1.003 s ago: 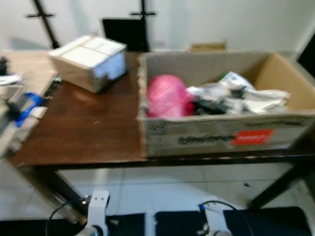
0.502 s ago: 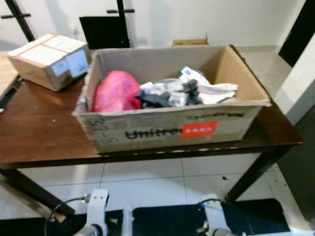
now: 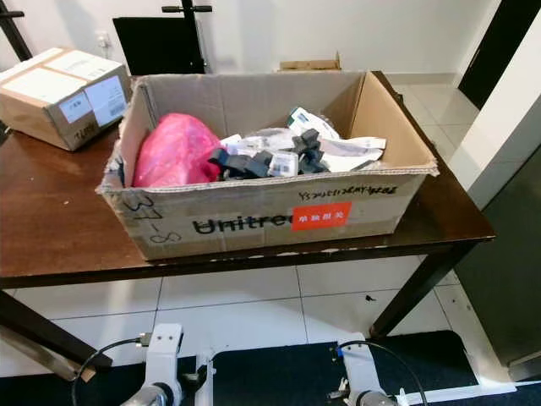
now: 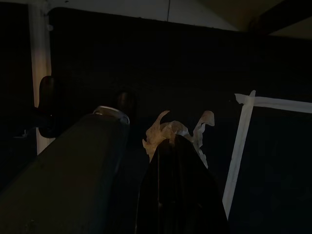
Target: Picking trash to rubbish bin
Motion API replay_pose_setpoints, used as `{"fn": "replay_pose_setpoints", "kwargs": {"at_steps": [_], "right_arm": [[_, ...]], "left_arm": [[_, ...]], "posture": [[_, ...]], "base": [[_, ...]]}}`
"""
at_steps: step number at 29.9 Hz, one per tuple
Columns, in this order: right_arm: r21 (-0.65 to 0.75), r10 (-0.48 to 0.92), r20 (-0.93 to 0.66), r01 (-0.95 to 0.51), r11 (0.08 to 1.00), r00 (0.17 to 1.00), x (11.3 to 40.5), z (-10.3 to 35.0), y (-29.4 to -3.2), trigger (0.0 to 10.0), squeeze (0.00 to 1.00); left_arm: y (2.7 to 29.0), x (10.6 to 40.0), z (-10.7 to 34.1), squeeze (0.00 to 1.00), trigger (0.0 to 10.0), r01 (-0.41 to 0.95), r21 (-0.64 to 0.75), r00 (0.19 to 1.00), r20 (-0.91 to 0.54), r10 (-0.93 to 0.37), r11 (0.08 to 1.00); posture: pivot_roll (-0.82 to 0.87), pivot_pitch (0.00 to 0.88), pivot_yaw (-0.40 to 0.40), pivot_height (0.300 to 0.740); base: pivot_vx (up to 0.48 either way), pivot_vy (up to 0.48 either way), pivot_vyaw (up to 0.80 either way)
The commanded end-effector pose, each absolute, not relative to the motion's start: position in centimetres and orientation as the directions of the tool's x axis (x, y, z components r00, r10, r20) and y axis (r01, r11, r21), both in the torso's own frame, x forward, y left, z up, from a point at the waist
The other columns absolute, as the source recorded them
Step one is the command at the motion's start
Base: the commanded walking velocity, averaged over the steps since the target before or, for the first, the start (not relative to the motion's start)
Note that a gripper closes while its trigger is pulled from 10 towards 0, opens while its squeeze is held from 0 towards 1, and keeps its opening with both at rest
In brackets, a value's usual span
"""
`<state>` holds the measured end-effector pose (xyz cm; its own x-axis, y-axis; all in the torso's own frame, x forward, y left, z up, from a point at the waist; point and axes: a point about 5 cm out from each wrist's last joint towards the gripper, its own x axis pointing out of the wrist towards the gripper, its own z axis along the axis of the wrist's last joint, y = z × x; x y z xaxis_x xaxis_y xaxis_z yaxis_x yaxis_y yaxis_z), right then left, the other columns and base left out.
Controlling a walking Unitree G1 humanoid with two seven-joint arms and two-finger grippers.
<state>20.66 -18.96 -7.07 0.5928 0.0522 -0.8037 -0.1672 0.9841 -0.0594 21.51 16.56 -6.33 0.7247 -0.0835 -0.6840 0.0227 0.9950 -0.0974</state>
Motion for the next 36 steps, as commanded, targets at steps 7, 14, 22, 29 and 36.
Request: {"fn": "replay_pose_setpoints", "kwargs": {"at_steps": [7,14,22,29,36], "right_arm": [[-0.035,0.070,-0.785,-0.156,0.987,0.616,21.2,-6.7,-18.9,10.0,0.00],[-0.041,0.092,-0.773,-0.195,0.980,0.628,21.9,-6.1,-19.5,10.0,0.00],[-0.036,0.116,-0.784,-0.231,0.972,0.609,21.2,-6.6,-19.0,10.0,0.00],[-0.033,0.121,-0.785,-0.237,0.971,0.607,21.1,-6.7,-18.9,10.0,0.00],[-0.034,0.132,-0.778,-0.251,0.967,0.614,21.3,-6.5,-19.0,10.0,0.00]], "left_arm": [[17.0,20.8,-6.7,0.00,10.0,0.034,-0.087,0.708,-0.701,-0.085,0.996],[17.2,21.0,-6.7,0.00,10.0,0.020,-0.077,0.710,-0.701,-0.068,0.997],[17.3,20.9,-6.7,0.00,10.0,0.001,-0.087,0.715,-0.696,-0.062,0.996],[17.4,20.8,-6.7,0.00,10.0,0.005,-0.087,0.714,-0.698,-0.064,0.996],[17.3,20.9,-6.7,0.00,10.0,0.005,-0.099,0.714,-0.696,-0.072,0.995]], "posture": [[-0.04,0.142,-0.012,0.740],[-0.04,0.141,-0.010,0.740],[-0.04,0.131,-0.009,0.740],[-0.04,0.130,-0.006,0.740],[-0.04,0.125,-0.007,0.740]], "base": [[0.000,0.000,0.00],[0.000,-0.356,0.00],[0.000,0.000,0.00],[0.000,0.000,0.00],[0.000,0.059,0.00]]}}
